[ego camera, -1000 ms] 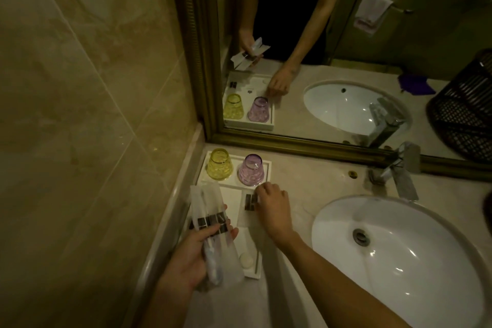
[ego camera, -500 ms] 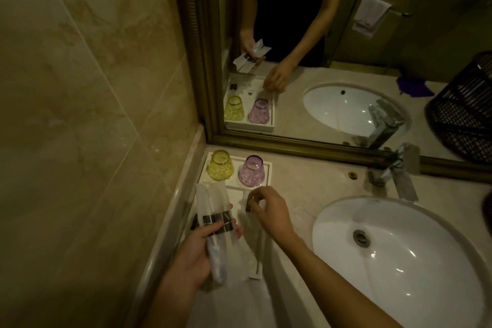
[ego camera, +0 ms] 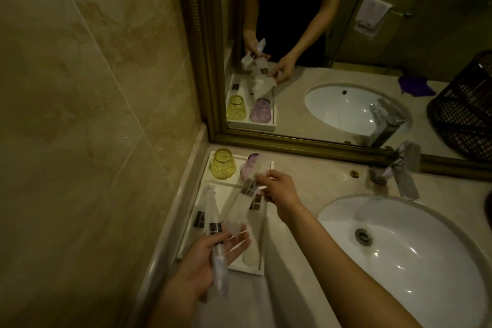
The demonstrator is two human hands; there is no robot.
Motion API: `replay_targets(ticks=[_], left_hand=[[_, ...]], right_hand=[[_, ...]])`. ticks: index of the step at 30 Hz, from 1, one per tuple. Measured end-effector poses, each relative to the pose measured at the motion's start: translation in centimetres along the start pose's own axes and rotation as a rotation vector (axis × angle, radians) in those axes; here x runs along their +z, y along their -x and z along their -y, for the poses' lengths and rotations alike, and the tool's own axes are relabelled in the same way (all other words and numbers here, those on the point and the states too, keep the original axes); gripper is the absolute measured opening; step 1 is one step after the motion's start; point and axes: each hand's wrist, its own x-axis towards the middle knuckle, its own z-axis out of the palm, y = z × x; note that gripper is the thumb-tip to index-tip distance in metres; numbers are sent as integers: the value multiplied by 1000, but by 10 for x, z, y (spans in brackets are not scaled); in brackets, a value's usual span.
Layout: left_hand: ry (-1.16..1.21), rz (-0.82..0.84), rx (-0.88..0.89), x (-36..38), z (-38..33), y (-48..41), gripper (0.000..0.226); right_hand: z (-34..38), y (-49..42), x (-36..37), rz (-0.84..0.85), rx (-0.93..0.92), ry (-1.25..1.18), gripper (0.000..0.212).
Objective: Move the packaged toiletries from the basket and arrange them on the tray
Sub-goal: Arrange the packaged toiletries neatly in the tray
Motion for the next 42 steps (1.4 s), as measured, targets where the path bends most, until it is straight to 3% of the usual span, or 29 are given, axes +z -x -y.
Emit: replay_targets(ticks=[3, 5, 10, 13, 16, 19, 21, 24, 26, 29, 32, 35, 40, 42], left_hand=[[-42, -8, 50, -15, 0, 12, 46], [-47, -4, 73, -23, -1, 22, 48], [10, -48, 114, -42, -1, 35, 40], [3, -51, 124, -44, 2, 43, 38], [-20, -60, 117, -44, 6, 47, 37], [-49, -51, 119, -40, 9, 49, 40], [-71, -33, 107, -37, 10, 46, 41], [-129, -14, 60, -27, 14, 36, 37], [-176, 20, 32, -17, 19, 30, 36], [-230, 107, 2, 0, 27, 24, 42], [-237, 169, -29, 8, 30, 17, 49], [-232, 165, -78, 9, 32, 13, 46], [-338, -41, -116, -7, 36, 16, 49], [-354, -112, -141, -21, 37, 20, 49]], right_hand=[[-4, -14, -1, -198, -112, 55, 17], [-13, -20, 4, -237, -138, 136, 14], [-57, -22, 49, 54, -62, 417, 21], [-77, -20, 70, 135, -33, 476, 26], [-83, -18, 78, 156, -26, 584, 23], [-75, -12, 74, 85, -157, 757, 18], [-59, -2, 66, 43, -206, 666, 17], [-33, 16, 51, 384, -101, 396, 30], [-21, 28, 41, 609, -44, 414, 37], [-16, 28, 28, 726, -42, 412, 33], [-12, 18, 18, 662, -36, 334, 25], [-4, 4, 8, 457, -16, 288, 30], [-1, -29, 8, 103, -95, 458, 26], [-6, -39, 12, 48, -114, 560, 20]])
